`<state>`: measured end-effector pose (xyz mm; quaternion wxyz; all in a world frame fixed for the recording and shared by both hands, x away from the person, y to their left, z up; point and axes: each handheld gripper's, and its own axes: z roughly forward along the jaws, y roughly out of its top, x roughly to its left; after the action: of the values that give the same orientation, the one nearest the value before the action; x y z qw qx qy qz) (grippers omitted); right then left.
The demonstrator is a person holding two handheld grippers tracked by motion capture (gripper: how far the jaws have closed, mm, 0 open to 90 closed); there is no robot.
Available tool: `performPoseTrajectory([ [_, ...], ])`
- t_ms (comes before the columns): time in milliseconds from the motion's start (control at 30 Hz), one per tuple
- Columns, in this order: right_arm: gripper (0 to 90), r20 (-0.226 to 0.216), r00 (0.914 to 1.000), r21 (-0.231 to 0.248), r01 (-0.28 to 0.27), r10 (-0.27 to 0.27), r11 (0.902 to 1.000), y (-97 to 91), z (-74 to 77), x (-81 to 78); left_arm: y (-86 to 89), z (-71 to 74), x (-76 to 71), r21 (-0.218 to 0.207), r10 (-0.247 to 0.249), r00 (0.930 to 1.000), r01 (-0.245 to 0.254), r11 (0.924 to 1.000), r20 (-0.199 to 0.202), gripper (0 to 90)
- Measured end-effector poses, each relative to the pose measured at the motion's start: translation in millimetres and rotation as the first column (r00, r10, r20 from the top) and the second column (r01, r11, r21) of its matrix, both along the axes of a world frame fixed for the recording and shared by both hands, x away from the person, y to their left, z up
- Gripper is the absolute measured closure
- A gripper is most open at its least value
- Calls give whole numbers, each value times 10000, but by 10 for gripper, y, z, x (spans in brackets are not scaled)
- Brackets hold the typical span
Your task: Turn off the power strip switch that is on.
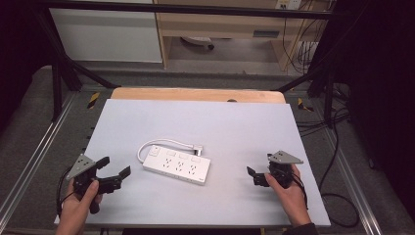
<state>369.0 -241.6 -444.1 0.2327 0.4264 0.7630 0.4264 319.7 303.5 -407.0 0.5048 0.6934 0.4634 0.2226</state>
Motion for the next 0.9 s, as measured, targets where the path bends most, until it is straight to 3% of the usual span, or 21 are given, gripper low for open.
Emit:
performPoseTrajectory([
  [200,36,-280,9996,-219,36,-42,9998,9,-17,-21,-33,14,3,77,-257,9996,257,9996,87,64],
  [533,32,-104,9995,20,311,-310,9995,-29,20,-51,-39,34,3,201,-508,9986,504,9985,178,63],
  [900,29,26,9993,72,366,-366,9993,-34,35,-56,-30,73,17,-1,-569,9983,569,9984,158,61],
])
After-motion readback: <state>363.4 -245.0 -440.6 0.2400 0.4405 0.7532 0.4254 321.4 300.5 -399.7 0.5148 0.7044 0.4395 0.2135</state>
